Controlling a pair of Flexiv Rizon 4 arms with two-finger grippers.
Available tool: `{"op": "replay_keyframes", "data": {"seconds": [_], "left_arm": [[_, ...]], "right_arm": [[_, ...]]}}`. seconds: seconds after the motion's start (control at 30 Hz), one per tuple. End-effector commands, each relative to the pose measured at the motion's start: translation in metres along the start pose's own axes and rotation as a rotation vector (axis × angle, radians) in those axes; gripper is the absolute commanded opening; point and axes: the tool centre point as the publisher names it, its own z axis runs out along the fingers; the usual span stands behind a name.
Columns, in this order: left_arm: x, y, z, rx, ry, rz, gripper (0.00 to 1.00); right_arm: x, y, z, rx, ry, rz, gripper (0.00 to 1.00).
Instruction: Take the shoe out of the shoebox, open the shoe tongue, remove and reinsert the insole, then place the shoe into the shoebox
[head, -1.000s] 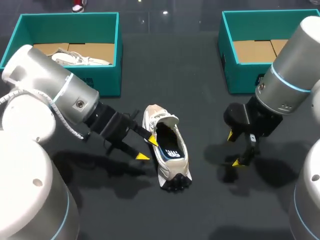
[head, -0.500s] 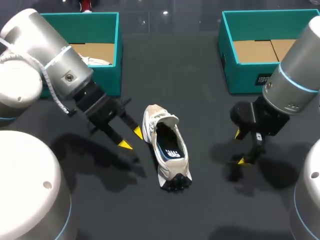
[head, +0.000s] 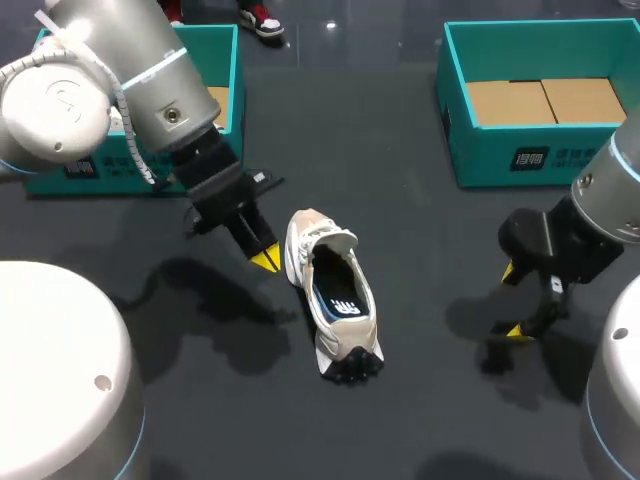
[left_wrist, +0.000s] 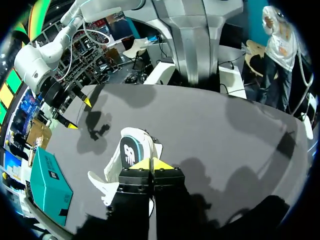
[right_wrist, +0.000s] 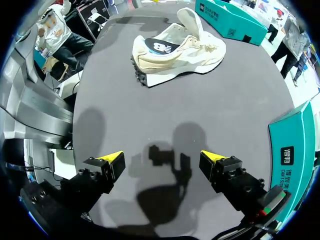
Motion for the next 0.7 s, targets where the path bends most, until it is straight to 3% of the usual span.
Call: {"op": "replay_keyframes", "data": {"seconds": [0.03,0.1,0.2,0.4,0.47,0.7], "left_arm": [[0.001,-0.001,0.001,-0.005,-0.003,0.001,0.00],[0.001,-0.001,0.001,-0.005,-0.003,0.001,0.00],[-0.012,-0.002,0.015,-0.023,0.074,0.074,0.00],[-0.032,-0.005,0.035,-0.003,0.130,0.165,0.00],[-0.043,-0.005,0.040,-0.031,0.148,0.157,0.00],[-0.043,-0.005,0.040,-0.031,0.148,0.157,0.00]], "right_arm": [[0.003,-0.001,0.000,-0.002,-0.005,-0.001,1.00],[0.003,-0.001,0.000,-0.002,-0.005,-0.001,1.00],[0.003,-0.001,0.000,-0.002,-0.005,-0.001,1.00],[0.003,-0.001,0.000,-0.002,-0.005,-0.001,1.00],[0.003,-0.001,0.000,-0.002,-0.005,-0.001,1.00],[0.003,-0.001,0.000,-0.002,-0.005,-0.001,1.00]]}}
